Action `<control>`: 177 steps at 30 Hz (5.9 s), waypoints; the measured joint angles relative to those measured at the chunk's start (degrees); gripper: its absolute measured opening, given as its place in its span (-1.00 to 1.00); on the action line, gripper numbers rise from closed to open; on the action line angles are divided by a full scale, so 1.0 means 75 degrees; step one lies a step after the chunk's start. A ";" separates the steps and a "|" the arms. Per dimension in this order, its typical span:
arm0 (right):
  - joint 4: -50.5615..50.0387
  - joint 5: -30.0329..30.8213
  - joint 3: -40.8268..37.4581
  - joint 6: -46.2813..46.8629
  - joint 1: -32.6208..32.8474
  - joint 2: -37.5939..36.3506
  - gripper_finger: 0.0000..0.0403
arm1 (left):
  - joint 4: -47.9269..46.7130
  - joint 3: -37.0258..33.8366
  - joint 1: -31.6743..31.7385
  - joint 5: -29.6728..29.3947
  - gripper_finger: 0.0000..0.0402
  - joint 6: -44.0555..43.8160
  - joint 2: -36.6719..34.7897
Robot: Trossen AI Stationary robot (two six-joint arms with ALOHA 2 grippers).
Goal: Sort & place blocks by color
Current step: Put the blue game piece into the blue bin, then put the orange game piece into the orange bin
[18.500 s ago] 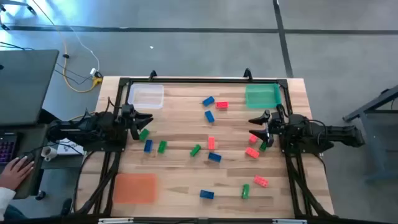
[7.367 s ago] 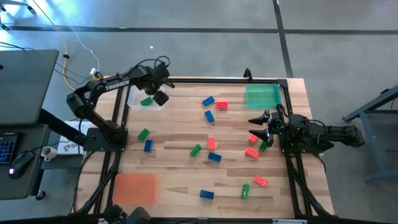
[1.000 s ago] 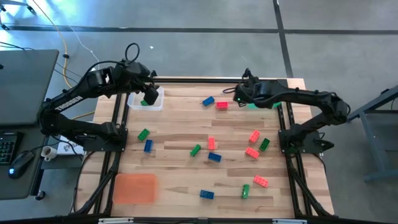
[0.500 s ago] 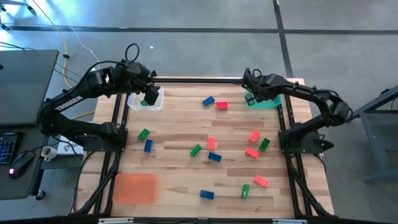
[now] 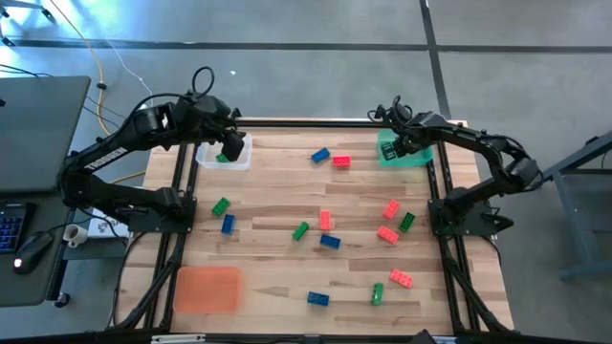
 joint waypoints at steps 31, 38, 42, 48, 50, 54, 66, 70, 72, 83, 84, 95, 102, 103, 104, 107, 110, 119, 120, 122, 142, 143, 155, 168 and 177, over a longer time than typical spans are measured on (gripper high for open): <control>-0.0407 -0.1281 -0.0001 0.1586 0.1585 -0.2320 0.29 | 0.0000 0.0000 0.0000 0.0026 0.11 0.0006 0.0000; -0.0415 -0.1513 -0.0001 0.2168 0.3247 -0.2782 0.30 | 0.0003 0.0000 0.0000 0.0020 0.11 0.0007 0.0000; -0.0496 -0.1547 -0.0001 0.2527 0.4213 -0.2786 0.30 | 0.0003 0.0000 0.0000 0.0008 0.11 0.0009 0.0000; -0.0809 -0.1547 -0.0001 0.3519 0.5498 -0.2783 0.30 | 0.0003 0.0000 0.0002 0.0002 0.11 0.0009 0.0000; -0.0820 -0.1550 -0.0001 0.3789 0.5881 -0.2783 0.30 | 0.0003 0.0000 0.0000 0.0001 0.11 0.0009 0.0000; -0.0818 -0.1545 -0.0001 0.4335 0.6517 -0.2783 0.30 | 0.0003 0.0000 0.0001 -0.0027 0.11 0.0009 0.0000; -0.1151 -0.1543 0.0002 0.5430 0.7795 -0.2462 0.30 | 0.0003 0.0000 0.0001 -0.0028 0.11 0.0055 0.0000; -0.1203 -0.1664 0.0002 0.5580 0.8185 -0.2032 0.30 | 0.0004 0.0000 0.0000 -0.0027 0.11 0.0208 0.0000; -0.1203 -0.1661 0.0002 0.5725 0.8373 -0.1783 0.30 | 0.0006 0.0000 0.0000 -0.0028 0.11 0.0210 0.0000; -0.1119 -0.2387 0.0005 0.5982 0.8827 -0.0278 0.30 | 0.0006 0.0000 0.0002 -0.0025 0.11 0.0210 0.0000; -0.1070 -0.2466 0.0005 0.5981 0.8825 -0.0152 0.30 | 0.0004 0.0000 0.0001 -0.0025 0.11 0.0210 0.0000; -0.1044 -0.2550 0.0005 0.6152 0.8822 0.0923 0.30 | 0.0006 0.0000 0.0001 -0.0024 0.11 0.0210 0.0000; -0.1110 -0.2535 0.0005 0.6153 0.8822 0.1313 0.30 | 0.0006 0.0000 0.0000 -0.0022 0.11 0.0210 0.0000; -0.1128 -0.2515 0.0005 0.6155 0.8822 0.1342 0.30 | 0.0006 0.0000 0.0000 -0.0022 0.11 0.0210 0.0000; -0.1144 -0.2496 0.0005 0.6155 0.8822 0.1376 0.30 | 0.0006 0.0000 0.0000 -0.0022 0.11 0.0210 0.0000; -0.1190 -0.2434 0.0005 0.6155 0.8808 0.1519 0.30 | 0.0006 0.0000 0.0000 -0.0022 0.11 0.0210 0.0000; -0.1202 -0.2380 0.0005 0.6155 0.8807 0.1691 0.30 | 0.0006 0.0000 0.0001 -0.0022 0.11 0.0210 0.0000; -0.0934 -0.2524 0.0017 0.6102 0.8807 0.2126 0.28 | 0.0006 0.0000 0.0000 -0.0022 0.11 0.0210 0.0000; -0.0904 -0.2552 0.0031 0.6097 0.8801 0.2164 0.25 | 0.0006 0.0000 0.0001 -0.0022 0.11 0.0210 0.0000; -0.0886 -0.2576 0.0040 0.6099 0.8801 0.2222 0.16 | 0.0006 0.0000 0.0001 -0.0022 0.11 0.0210 0.0000; -0.1297 -0.1395 0.1831 0.5489 0.8770 0.2285 -0.47 | 0.0045 0.0000 0.0000 0.0499 0.11 0.0210 0.0000; -0.1387 -0.1209 0.2021 0.5314 0.8724 0.2283 -0.47 | 0.0097 0.0000 0.0001 0.0567 0.11 0.0218 0.0000; -0.1727 0.0425 0.4437 0.2855 0.7619 0.2273 -0.47 | 0.0713 0.0000 0.0003 0.1193 0.11 0.0946 0.0000; -0.1715 0.1009 0.7152 0.0516 0.6807 0.2267 -0.47 | 0.1116 0.0000 0.0000 0.2354 0.11 0.0803 0.0000; -0.1328 0.1062 0.8089 -0.0304 0.6644 0.2259 -0.47 | 0.1242 0.0000 0.0003 0.2309 0.24 0.0615 0.0058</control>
